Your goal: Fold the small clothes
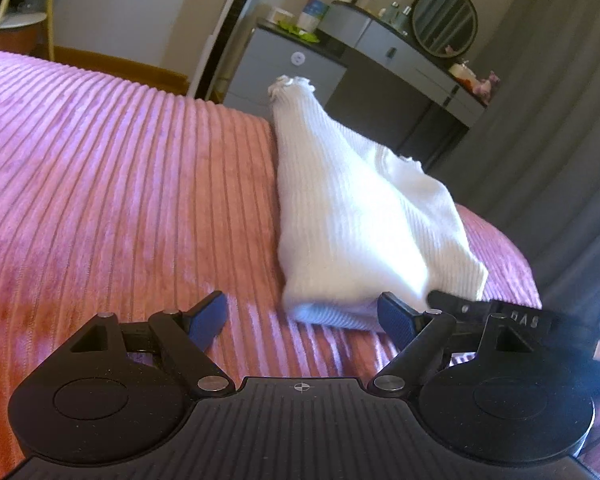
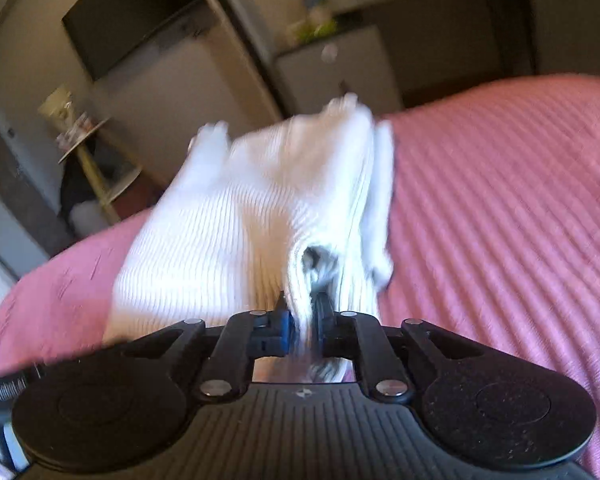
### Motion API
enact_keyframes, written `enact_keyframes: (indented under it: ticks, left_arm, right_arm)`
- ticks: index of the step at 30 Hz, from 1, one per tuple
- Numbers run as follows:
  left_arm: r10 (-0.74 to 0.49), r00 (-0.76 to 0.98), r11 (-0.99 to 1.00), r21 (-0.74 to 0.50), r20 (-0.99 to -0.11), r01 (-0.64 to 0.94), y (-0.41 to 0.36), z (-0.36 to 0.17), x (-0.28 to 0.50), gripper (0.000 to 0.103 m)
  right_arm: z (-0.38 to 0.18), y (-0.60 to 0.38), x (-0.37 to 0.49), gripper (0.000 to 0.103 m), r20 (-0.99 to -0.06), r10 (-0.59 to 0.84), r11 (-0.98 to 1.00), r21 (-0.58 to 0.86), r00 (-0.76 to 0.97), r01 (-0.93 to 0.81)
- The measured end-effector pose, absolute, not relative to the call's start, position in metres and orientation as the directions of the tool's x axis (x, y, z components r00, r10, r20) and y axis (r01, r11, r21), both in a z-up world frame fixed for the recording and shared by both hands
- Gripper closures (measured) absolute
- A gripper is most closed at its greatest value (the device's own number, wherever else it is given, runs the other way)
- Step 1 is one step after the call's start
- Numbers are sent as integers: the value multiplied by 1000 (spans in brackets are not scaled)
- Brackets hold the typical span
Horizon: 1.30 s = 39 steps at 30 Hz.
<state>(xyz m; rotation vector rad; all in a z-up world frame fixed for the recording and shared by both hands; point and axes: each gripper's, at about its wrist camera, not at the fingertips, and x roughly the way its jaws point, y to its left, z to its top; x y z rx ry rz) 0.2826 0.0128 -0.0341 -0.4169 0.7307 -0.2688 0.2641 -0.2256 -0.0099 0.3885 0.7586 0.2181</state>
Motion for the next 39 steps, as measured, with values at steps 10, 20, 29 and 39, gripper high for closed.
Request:
enact_keyframes:
  ticks: [10,20,29,39]
  left_arm:
    - [-415,747,812,-581,-519,47,56,-16,302,12]
    - [-551,639,767,-628,-537,133,34,-39,376,13]
    - [-642,579,703,-687,-502,183,19,-54,419,54]
    - [-569,653,786,-564,-500,253,72,13,316,57]
  right_arm:
    - [26,-264,271,31,-560,314,879,476,767,-12]
    - [-28,-272,350,29,-592,420,764,640,688,85]
    - [-32,-250,368,65,-586,384,799,598,713,61]
    - [25,-181,291,73,-473,497,790,593,727,-155]
